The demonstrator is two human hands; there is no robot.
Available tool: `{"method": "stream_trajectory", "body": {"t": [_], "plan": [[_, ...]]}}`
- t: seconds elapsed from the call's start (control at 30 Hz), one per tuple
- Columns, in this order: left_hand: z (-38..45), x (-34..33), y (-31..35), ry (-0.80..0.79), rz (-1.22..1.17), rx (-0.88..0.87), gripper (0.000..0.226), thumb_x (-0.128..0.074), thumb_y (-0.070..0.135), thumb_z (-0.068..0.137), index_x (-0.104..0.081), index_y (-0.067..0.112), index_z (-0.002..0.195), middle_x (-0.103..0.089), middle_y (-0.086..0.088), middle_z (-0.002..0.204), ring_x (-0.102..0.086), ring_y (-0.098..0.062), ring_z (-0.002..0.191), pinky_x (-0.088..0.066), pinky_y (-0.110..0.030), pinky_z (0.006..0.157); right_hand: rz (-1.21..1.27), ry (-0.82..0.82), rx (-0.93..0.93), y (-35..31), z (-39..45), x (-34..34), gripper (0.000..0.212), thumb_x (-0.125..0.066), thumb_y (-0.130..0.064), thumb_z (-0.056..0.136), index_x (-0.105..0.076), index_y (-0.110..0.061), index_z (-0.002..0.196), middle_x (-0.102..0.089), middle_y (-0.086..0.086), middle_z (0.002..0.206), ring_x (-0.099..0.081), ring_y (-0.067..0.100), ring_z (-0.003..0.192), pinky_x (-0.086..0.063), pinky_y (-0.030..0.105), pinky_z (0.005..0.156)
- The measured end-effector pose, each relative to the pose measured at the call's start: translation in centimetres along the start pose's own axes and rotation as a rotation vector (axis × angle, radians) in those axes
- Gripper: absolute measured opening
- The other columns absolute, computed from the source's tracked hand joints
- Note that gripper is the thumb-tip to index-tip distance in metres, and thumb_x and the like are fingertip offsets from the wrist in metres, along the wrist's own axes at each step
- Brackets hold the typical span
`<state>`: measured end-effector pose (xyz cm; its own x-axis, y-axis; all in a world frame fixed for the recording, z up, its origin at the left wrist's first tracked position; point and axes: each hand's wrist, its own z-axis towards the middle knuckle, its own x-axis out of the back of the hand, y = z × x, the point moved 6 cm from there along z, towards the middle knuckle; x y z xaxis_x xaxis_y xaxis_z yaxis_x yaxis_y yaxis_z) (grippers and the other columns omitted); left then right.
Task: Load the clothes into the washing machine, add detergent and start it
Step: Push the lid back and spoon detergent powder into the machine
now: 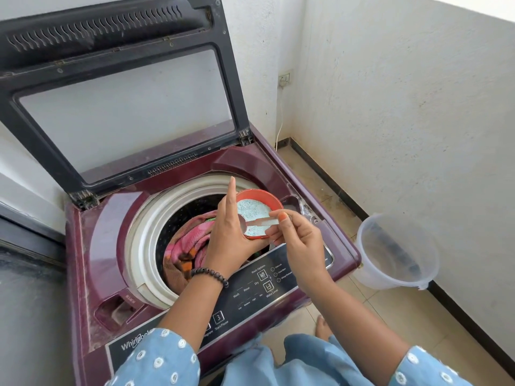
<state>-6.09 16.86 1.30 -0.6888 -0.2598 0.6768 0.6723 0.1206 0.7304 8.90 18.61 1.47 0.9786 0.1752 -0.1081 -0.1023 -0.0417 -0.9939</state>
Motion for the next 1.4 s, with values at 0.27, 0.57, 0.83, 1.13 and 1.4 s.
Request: {"method": "stream_trajectory", "body": {"t": [0.27,0.57,0.83,1.13,1.4], "plan": [[-0.3,0.0,-0.6,0.012,-0.002,0.010,0.140,-0.092,0.042,0.059,0.010,0.031,0.156,-0.034,-0.006,0.150,-0.038,-0.016,0.135,-0.034,-0.025,0.101,0.296,0.131,-0.259,1.9,1.1,1.9,0.028,-0.041,-0.012,0.104,-0.066,0.000,0.103,-0.068,0.011,0.073,-0.059,0.013,0.061,-0.050,0.022,0.060],[0.3,-1.1,0.0,0.002,-0.021,-0.012,0.139,-0.092,0.041,0.060,0.009,0.032,0.156,-0.036,-0.006,0.149,-0.038,-0.017,0.135,-0.034,-0.025,0.104,0.431,0.185,-0.398,2.9,1.6,2.9,0.026,-0.042,-0.012,0.104,-0.066,-0.003,0.100,-0.067,0.007,0.066,-0.060,0.012,0.058,-0.051,0.019,0.057],[0.6,-1.7,-0.2,-0.016,-0.027,-0.018,0.139,-0.092,0.040,0.060,0.008,0.032,0.156,-0.037,-0.005,0.147,-0.039,-0.015,0.134,-0.034,-0.025,0.103,0.429,0.195,-0.425,3.2,1.8,3.7,0.028,-0.042,-0.013,0.104,-0.067,-0.001,0.101,-0.066,0.006,0.065,-0.059,0.012,0.058,-0.049,0.023,0.060],[1.2,-1.4,-0.8,-0.011,-0.007,-0.007,0.142,-0.094,0.038,0.058,0.010,0.037,0.154,-0.037,-0.005,0.145,-0.038,-0.016,0.133,-0.034,-0.027,0.104,0.482,0.317,-0.321,2.4,3.3,6.5,0.025,-0.045,-0.015,0.104,-0.066,-0.005,0.095,-0.066,0.004,0.061,-0.058,0.010,0.053,-0.050,0.018,0.054],[1.5,-0.9,-2.2,0.008,0.023,0.024,0.141,-0.094,0.037,0.060,0.012,0.038,0.154,-0.034,-0.005,0.146,-0.036,-0.016,0.134,-0.031,-0.025,0.100,0.041,0.345,-0.056,1.8,4.2,9.3,0.023,-0.049,-0.015,0.102,-0.070,-0.016,0.093,-0.067,0.003,0.070,-0.059,0.014,0.061,-0.052,0.022,0.058]]}}
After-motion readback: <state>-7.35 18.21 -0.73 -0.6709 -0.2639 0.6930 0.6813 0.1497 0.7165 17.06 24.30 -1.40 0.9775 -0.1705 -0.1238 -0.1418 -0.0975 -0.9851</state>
